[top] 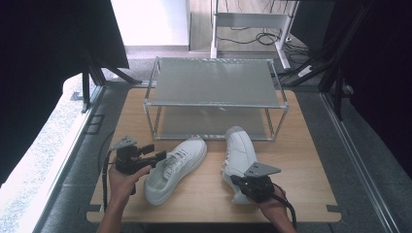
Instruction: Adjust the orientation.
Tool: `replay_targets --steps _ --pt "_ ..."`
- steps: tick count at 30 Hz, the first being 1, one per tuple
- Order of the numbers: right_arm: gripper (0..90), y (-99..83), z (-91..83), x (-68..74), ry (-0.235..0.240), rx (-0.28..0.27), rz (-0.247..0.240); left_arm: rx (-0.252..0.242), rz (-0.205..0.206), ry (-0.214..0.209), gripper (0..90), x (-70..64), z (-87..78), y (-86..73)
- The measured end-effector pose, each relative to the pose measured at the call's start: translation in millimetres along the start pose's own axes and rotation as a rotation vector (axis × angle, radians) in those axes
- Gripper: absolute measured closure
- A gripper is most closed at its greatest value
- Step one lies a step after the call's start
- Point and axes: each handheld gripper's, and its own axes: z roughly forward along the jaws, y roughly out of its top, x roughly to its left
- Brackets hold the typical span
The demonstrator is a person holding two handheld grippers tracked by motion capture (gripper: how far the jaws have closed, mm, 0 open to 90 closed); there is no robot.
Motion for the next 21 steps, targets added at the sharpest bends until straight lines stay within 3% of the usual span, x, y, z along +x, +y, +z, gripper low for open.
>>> replay_targets --steps 12,17,21 --pt "90.0 -2.8 -15.4 -12.7 -0.010 -0.042 0.040 0.026 0.008 0.000 33.8 -1.5 4.1 -1.1" --pt "90.0 -5.8 -23.0 -23.0 -0.034 -0.056 0.064 0.035 0.006 -0.004 33.8 -2.6 5.7 -1.5" --pt "90.0 -9.7 -34.2 -36.2 -0.044 -0.080 0.110 0.032 0.003 -0.002 33.8 -1.7 4.8 -1.5"
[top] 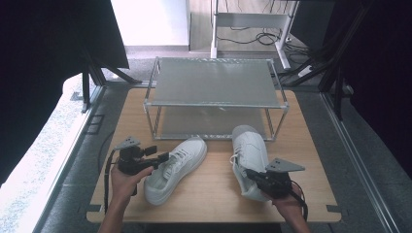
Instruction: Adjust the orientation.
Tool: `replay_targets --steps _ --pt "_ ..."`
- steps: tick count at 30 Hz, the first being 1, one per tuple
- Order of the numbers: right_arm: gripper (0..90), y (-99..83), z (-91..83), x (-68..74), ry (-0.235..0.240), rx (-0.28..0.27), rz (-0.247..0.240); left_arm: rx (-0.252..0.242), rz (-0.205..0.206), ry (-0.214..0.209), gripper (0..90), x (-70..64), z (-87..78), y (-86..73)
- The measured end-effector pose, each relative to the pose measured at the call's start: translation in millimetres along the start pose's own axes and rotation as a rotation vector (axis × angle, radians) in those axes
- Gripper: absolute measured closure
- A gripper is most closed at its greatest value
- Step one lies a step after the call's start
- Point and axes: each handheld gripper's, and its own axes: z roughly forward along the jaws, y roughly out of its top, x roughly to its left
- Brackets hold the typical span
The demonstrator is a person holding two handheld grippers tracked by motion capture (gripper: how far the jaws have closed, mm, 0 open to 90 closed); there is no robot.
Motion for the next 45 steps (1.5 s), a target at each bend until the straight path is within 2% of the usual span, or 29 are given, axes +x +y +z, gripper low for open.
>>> replay_targets --steps 1,2,4,5,6,7,8,9,11,16,18,21,23,24,25,27,28,31,38,40,45 --pt "90.0 -2.7 -7.6 -9.9 -0.021 -0.012 0.030 -0.002 -0.005 -0.002 33.8 0.6 0.0 -0.3" --pt "90.0 -2.7 -7.6 -9.9 -0.021 -0.012 0.030 -0.002 -0.007 -0.004 33.8 1.2 0.3 -0.6" --pt "90.0 -10.2 -12.3 -20.4 -0.045 0.007 0.055 0.003 -0.009 -0.001 33.8 1.8 1.3 -1.1" --pt "90.0 -22.0 -15.4 -32.9 -0.123 0.038 0.070 0.005 -0.010 -0.003 33.8 2.0 1.9 -1.3" --pt "90.0 -27.4 -18.9 -41.0 -0.120 0.036 0.097 0.006 -0.010 -0.002 33.8 2.1 2.5 -1.5" --pt "90.0 -27.4 -18.9 -41.0 -0.120 0.036 0.097 0.007 -0.010 -0.001 33.8 2.0 3.1 -1.6" --pt "90.0 -31.3 -23.6 -47.7 -0.087 0.000 0.147 0.010 -0.011 -0.001 33.8 1.8 3.5 -1.7" --pt "90.0 -32.8 -27.0 -51.9 -0.070 -0.015 0.174 0.012 -0.011 -0.001 33.8 1.5 3.9 -1.7" --pt "90.0 -30.8 -29.5 -52.3 -0.114 -0.010 0.148 0.012 -0.009 -0.002 33.8 0.5 4.3 -1.6" --pt "90.0 -22.5 -31.4 -38.1 -0.116 -0.026 0.104 0.008 -0.009 -0.002 33.8 0.6 3.2 -1.2" --pt "90.0 -16.6 -31.1 -27.1 -0.107 -0.037 0.070 0.009 -0.011 -0.002 33.8 1.4 3.0 -1.4" --pt "90.0 -9.4 -26.6 -6.4 -0.061 -0.039 0.024 0.010 -0.014 -0.002 33.8 2.4 2.8 -1.5" --pt "90.0 -8.7 -19.8 7.2 -0.048 -0.008 -0.017 0.010 -0.014 -0.003 33.8 2.7 2.8 -1.7" --pt "88.1 -12.8 -11.5 16.9 -0.070 0.027 -0.053 0.012 -0.015 -0.003 33.9 2.7 2.8 -1.7" --pt "88.1 -12.8 -11.5 16.9 -0.070 0.027 -0.053 0.012 -0.015 -0.004 33.9 2.9 2.7 -1.8" --pt "88.4 -20.2 -5.3 19.6 -0.112 0.067 -0.074 0.010 -0.018 -0.005 33.9 3.5 2.0 -1.7" --pt "89.8 -23.7 -4.8 19.4 -0.139 0.062 -0.085 0.008 -0.020 -0.006 33.9 4.1 1.6 -1.6" --pt "90.0 -27.1 -10.5 17.8 -0.193 0.058 -0.074 0.005 -0.025 -0.004 34.1 4.8 0.9 -1.5" --pt "90.0 -28.3 -12.9 18.7 -0.200 0.081 -0.101 0.005 -0.029 -0.001 34.1 5.2 -0.3 -1.6" --pt "90.0 -27.8 -16.1 17.1 -0.210 0.076 -0.098 0.000 -0.032 0.000 34.1 6.5 -2.1 -1.1" --pt "90.0 -32.0 -25.4 9.9 -0.198 0.075 -0.079 0.001 -0.046 0.009 34.4 9.2 -2.7 -1.7"
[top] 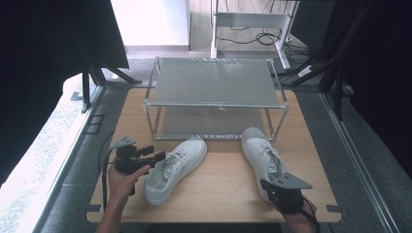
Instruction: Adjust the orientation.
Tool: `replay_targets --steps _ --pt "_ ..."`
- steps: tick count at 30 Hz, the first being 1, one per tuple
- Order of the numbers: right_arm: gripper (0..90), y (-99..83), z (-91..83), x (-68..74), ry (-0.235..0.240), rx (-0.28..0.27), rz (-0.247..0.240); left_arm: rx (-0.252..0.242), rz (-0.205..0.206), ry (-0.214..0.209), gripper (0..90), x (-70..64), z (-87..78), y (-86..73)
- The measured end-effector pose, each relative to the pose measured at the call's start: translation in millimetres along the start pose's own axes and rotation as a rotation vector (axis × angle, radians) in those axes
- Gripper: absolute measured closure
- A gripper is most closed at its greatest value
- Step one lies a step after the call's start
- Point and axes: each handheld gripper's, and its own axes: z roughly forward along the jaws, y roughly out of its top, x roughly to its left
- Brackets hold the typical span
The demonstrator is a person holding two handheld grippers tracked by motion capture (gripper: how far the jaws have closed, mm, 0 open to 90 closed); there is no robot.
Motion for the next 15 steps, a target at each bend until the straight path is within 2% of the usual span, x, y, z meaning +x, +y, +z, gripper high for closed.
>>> replay_targets --steps 8,11,13,15 --pt "90.0 -1.2 -6.0 -12.0 0.032 0.032 0.011 0.000 -0.005 0.003 34.5 0.4 -0.6 0.3" --pt "90.0 -4.9 -8.7 -19.1 0.027 0.043 0.020 0.001 -0.014 0.007 34.6 1.6 -0.5 -0.1" --pt "90.0 -5.9 -9.2 -22.2 0.053 0.033 0.037 0.001 -0.014 0.006 34.8 1.1 0.3 -0.2" --pt "90.0 -6.7 -6.5 -21.1 0.087 0.034 0.033 0.006 -0.011 0.001 34.8 0.4 0.6 -0.1"
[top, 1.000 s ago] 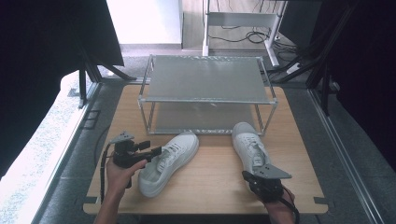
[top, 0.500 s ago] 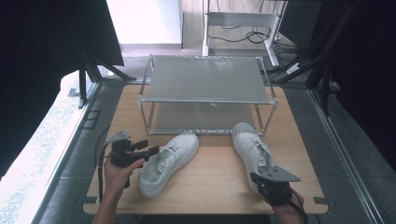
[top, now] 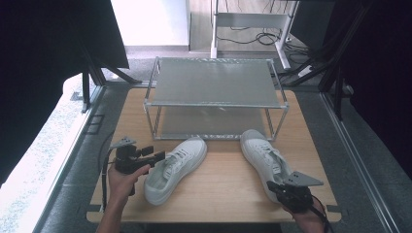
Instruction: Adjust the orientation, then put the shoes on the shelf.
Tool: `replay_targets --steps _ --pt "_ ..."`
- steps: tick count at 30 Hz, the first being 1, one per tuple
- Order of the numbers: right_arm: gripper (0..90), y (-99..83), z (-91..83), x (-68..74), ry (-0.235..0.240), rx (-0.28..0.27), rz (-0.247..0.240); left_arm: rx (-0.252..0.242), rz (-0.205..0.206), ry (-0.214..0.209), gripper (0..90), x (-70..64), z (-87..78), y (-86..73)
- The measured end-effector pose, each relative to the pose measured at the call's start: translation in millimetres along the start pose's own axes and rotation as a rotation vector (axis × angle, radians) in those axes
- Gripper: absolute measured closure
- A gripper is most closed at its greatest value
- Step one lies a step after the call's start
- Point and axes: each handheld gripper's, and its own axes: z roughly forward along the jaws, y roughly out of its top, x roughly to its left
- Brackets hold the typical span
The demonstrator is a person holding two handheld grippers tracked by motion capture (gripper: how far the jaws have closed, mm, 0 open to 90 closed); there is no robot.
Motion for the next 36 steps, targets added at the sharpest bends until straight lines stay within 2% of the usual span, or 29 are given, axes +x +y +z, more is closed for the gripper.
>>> replay_targets --steps 1,2,3,5,9,11,14,18,21,25,27,28,32,36 --pt "87.1 0.1 2.4 2.1 0.032 -0.016 0.004 0.000 -0.001 0.001 34.8 -0.5 0.1 0.0" --pt "87.1 0.1 2.4 2.1 0.032 -0.016 0.004 0.000 0.002 0.001 34.8 -0.5 0.1 0.1" --pt "85.2 1.2 2.4 2.2 0.059 -0.027 0.009 -0.001 0.002 0.001 34.8 -0.4 0.0 0.2" --pt "81.4 4.5 -0.5 1.8 0.107 -0.082 0.027 -0.006 0.001 0.004 35.0 -0.1 -0.4 0.2" --pt "76.1 6.6 -2.1 1.6 0.095 -0.101 0.019 -0.011 -0.003 -0.005 35.2 -1.1 -1.7 1.1" --pt "69.8 8.5 -1.6 2.3 0.098 -0.129 0.008 -0.017 0.008 -0.004 35.2 -3.4 -3.7 2.8" --pt "66.2 11.1 0.0 3.2 0.096 -0.144 -0.008 -0.017 0.016 -0.006 35.2 -5.2 -4.5 3.9" --pt "59.8 21.7 1.3 0.3 0.073 -0.177 -0.029 -0.019 0.027 -0.005 35.2 -7.4 -3.9 5.8" --pt "57.0 34.0 2.5 -9.6 0.052 -0.211 -0.021 -0.015 0.034 -0.001 35.2 -7.9 -3.7 5.7" --pt "55.5 42.2 2.0 -18.4 0.039 -0.221 -0.019 -0.019 0.039 0.008 35.7 -6.8 -6.1 6.2" --pt "54.2 52.2 -0.2 -30.0 0.018 -0.216 -0.018 -0.024 0.040 0.015 36.2 -6.5 -8.1 7.0" --pt "54.2 52.2 -0.2 -30.0 0.018 -0.216 -0.018 -0.024 0.042 0.018 36.2 -6.5 -9.1 7.4" --pt "54.3 68.2 -1.9 -48.7 -0.045 -0.223 -0.010 -0.021 0.059 0.037 38.0 -7.3 -11.0 8.3" --pt "54.3 67.5 2.9 -56.9 -0.054 -0.237 0.023 -0.009 0.067 0.042 38.4 -7.5 -9.6 8.1"
